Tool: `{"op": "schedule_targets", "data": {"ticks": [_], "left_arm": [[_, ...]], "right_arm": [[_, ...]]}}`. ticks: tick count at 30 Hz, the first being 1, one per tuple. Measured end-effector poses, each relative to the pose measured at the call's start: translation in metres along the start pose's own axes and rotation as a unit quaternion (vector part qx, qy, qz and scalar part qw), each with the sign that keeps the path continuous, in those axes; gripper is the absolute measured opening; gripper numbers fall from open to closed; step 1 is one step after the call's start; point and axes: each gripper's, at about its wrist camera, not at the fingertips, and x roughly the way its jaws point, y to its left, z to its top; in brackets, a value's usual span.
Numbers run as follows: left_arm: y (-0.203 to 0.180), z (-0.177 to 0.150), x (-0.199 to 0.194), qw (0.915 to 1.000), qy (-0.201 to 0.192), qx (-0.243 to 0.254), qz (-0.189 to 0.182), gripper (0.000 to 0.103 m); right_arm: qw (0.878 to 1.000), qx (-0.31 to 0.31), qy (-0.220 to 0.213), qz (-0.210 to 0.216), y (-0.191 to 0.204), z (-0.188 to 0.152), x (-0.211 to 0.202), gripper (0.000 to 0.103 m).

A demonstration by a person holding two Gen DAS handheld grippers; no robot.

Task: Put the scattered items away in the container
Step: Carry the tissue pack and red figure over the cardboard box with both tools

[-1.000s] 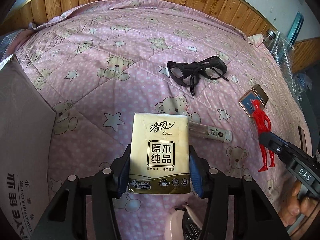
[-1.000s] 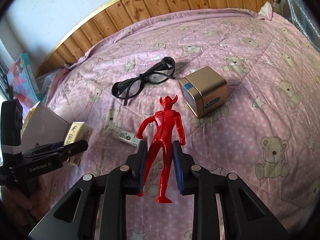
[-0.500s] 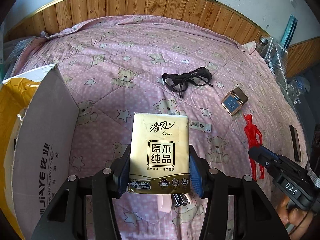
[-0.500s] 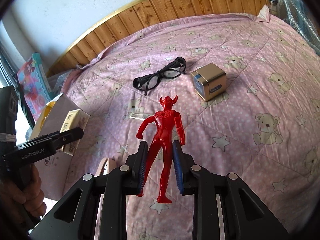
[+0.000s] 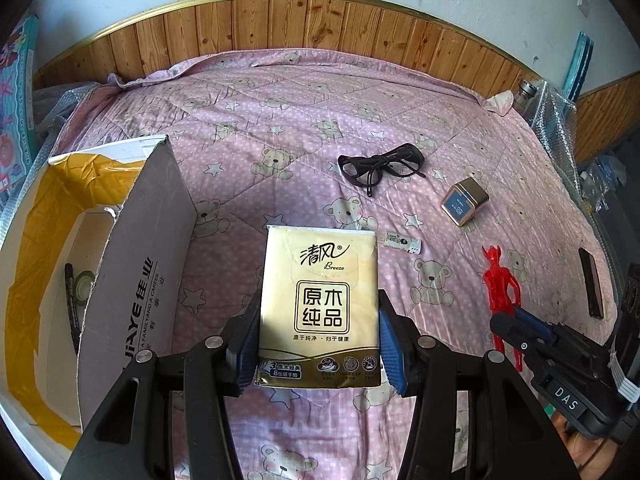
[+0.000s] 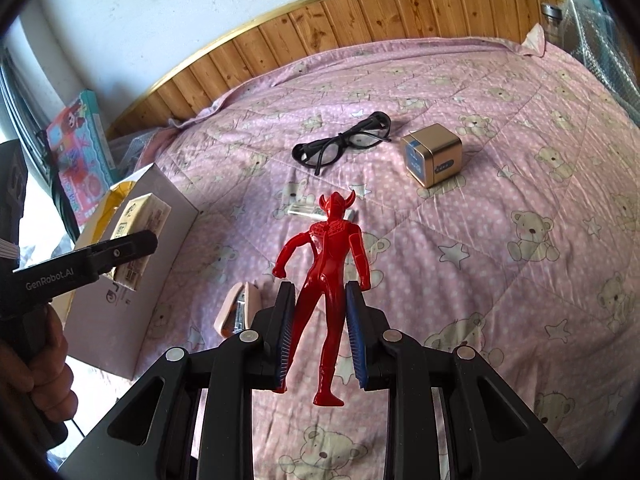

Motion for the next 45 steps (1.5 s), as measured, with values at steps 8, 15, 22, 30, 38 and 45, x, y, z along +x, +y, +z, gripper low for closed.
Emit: {"op": "schedule_targets", "data": {"ticks": [8, 15, 22, 30, 38, 45], "left_arm": [[0.004, -0.004, -0.023, 0.9998, -0.019, -0.002, -0.007, 0.052], [0.013, -0.011, -0.041, 0.9993, -0.033, -0.009, -0.016, 0.052], [0.026, -0.017, -0.06, 0.9985, -0.048, -0.019, -0.019, 0.052], [0.048, -0.022, -0.086, 0.9968, -0.072, -0.031, -0.014, 0.052], [0.074, -0.027, -0.1, 0.995, -0.085, -0.051, -0.015, 0.052], [0.094, -0.031, -0.106, 0.9934, -0.088, -0.071, -0.021, 0.052]], "right_arm": [[1.0, -0.012, -0.007, -0.002, 0.016, -0.006, -0.013, 0.026], [1.0, -0.028, -0.01, -0.003, 0.034, -0.013, -0.021, 0.026], [0.999, -0.043, -0.01, -0.001, 0.054, -0.018, -0.026, 0.026], [0.998, -0.067, -0.011, 0.005, 0.084, -0.022, -0.029, 0.026], [0.996, -0.092, -0.008, 0.013, 0.115, -0.025, -0.028, 0.026], [0.993, -0.116, -0.008, 0.022, 0.143, -0.024, -0.03, 0.026]]}}
